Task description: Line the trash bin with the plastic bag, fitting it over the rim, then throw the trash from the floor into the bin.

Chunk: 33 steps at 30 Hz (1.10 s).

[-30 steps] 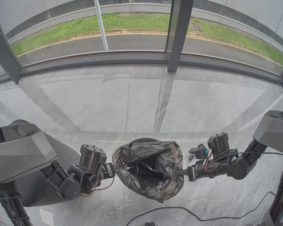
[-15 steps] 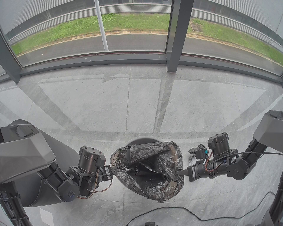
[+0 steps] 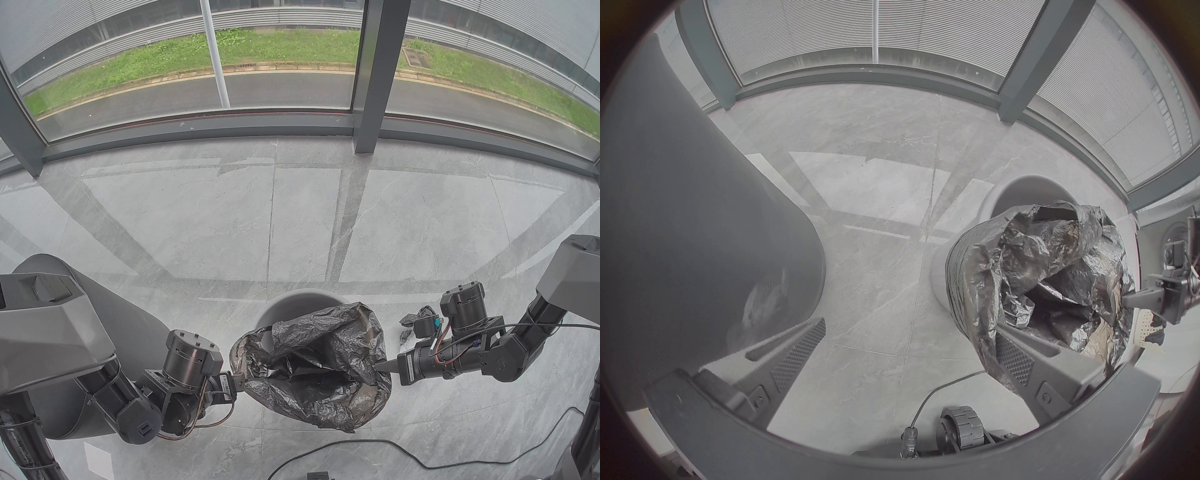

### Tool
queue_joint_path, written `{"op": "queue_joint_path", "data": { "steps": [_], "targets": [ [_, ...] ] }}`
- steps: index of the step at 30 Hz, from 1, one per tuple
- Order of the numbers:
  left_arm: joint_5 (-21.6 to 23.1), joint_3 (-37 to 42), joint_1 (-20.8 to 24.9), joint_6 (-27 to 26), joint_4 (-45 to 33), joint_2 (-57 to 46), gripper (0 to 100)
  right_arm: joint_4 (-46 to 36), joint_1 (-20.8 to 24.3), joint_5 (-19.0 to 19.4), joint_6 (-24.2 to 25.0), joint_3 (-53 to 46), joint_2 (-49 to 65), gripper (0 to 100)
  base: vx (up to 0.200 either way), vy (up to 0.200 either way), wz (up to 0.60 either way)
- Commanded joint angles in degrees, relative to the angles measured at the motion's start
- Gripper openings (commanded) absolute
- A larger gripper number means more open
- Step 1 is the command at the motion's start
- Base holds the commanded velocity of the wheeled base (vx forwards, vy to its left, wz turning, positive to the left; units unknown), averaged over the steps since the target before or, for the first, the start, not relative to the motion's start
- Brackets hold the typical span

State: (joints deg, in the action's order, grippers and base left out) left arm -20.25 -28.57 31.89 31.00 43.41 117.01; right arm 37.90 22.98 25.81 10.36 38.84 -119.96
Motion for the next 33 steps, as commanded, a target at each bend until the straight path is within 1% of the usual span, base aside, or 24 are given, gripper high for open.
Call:
{"op": "queue_joint_path", "data": {
  "steps": [1,6,10,12,16,19,23,26,33],
  "targets": [
    [0.0,1.5,1.4,0.1,0.0,-0.5,100,0.0,0.0,0.0,0.0,0.0,0.2,0,0.000,0.000,0.00],
    [0.5,2.3,3.4,0.4,0.0,1.5,100,0.0,0.0,0.0,0.0,-0.1,0.1,0,0.000,0.000,0.00],
    [1.6,2.2,3.5,0.6,0.4,3.8,100,0.0,0.0,0.0,0.0,-0.1,0.0,0,0.000,0.000,0.00],
    [2.0,2.1,3.5,0.6,2.0,5.3,100,0.0,0.0,0.0,0.0,0.0,0.0,0,0.000,0.000,0.00],
    [2.0,1.9,3.4,0.6,7.8,7.9,100,0.1,0.0,0.0,0.0,0.0,-0.3,0,0.000,0.000,0.00],
    [2.0,1.6,3.4,0.4,9.5,7.8,100,0.1,0.0,0.0,0.0,0.0,-0.3,0,0.000,0.000,0.00],
    [2.0,0.8,3.0,0.4,9.5,6.7,100,0.4,0.0,-0.1,0.0,0.0,-0.3,0,0.000,0.000,0.00],
    [2.0,0.3,2.4,0.3,9.5,5.5,100,2.9,-0.1,-0.1,0.2,-0.3,-0.4,0,0.000,0.000,0.00],
    [2.0,-0.3,1.6,0.2,9.5,3.8,100,4.9,-0.2,-0.3,0.4,-0.3,-0.1,0,0.000,0.000,0.00]
  ]
}}
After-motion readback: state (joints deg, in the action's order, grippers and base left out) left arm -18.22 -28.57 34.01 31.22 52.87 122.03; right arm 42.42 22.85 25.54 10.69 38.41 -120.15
